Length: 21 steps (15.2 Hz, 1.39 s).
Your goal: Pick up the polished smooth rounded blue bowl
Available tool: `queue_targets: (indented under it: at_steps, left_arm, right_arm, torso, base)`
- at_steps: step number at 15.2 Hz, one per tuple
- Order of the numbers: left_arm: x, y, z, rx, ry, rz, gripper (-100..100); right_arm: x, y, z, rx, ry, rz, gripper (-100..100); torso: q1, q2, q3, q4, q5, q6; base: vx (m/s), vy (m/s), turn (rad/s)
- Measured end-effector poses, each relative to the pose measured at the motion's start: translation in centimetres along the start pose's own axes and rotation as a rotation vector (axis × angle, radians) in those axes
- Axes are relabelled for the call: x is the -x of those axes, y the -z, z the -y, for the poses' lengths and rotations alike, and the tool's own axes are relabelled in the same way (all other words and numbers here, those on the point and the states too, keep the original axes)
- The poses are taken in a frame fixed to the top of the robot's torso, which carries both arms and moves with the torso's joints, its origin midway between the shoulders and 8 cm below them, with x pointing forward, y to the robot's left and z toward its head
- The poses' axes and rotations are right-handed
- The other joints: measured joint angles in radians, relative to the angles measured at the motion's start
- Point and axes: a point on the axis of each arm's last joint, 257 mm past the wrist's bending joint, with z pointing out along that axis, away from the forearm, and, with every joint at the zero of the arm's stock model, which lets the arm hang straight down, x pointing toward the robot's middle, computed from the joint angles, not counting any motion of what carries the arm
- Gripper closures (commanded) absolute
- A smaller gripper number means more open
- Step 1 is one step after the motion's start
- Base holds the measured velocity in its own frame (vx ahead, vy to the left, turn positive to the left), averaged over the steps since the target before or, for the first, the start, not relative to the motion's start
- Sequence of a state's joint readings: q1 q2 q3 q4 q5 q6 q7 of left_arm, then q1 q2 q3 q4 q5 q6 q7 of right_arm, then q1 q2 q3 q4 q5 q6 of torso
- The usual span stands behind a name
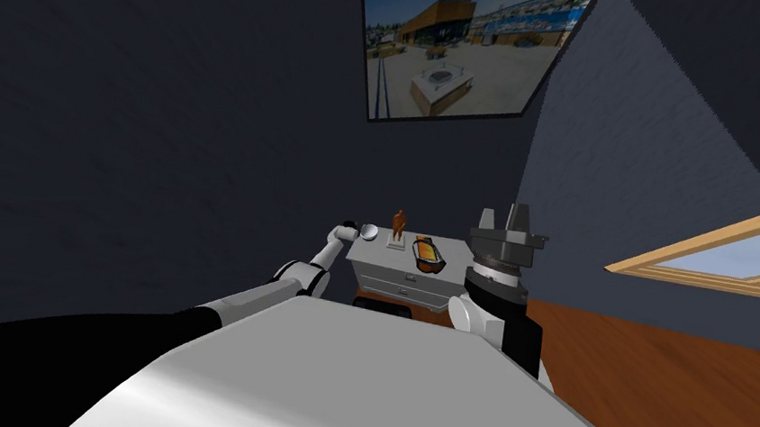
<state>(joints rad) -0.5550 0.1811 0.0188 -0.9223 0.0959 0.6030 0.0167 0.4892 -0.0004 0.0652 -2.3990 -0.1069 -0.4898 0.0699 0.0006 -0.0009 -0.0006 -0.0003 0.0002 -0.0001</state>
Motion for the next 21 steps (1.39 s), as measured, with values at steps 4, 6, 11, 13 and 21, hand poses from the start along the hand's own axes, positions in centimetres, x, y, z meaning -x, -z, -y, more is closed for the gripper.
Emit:
queue_targets:
  at_steps: [4,6,11,13,21]
  left_arm:
    - [-0.7,-0.5,-1.1,0.089,0.002,-0.008,-100]
    - [-0.9,-0.6,-2.0,0.138,0.003,-0.01,-100]
    - [-2.0,-0.5,-3.2,0.247,0.003,-0.018,-100]
    - [-2.5,-0.2,-3.6,0.294,0.003,-0.022,-100]
    - [-3.7,0.8,-5.5,0.444,-0.002,-0.027,-100]
  right_arm:
    - [0.0,0.0,0.0,0.0,0.0,0.0,0]
    - [0.0,0.0,0.0,0.0,0.0,0.0,0]
    - [0.0,0.0,0.0,0.0,0.0,0.0,0]
    - [0.0,0.0,0.0,0.0,0.0,0.0,0]
    - [0.0,0.0,0.0,0.0,0.0,0.0,0]
  torso:
    - [0.0,0.0,0.0,0.0,0.0,0.0]
    - [0.0,0.0,0.0,0.0,0.0,0.0]
    - [0.0,0.0,0.0,0.0,0.0,0.0]
    - [0.0,-0.001,0.0,0.0,0.0,0.0]
    - [-0.001,-0.001,0.0,0.0,0.0,0.0]
  base:
    - [0.011,0.013,-0.028]
    - [0.01,0.01,-0.019]
    - [0.014,0.01,-0.031]
    - [0.017,0.009,-0.025]
    - [0.013,0.005,-0.024]
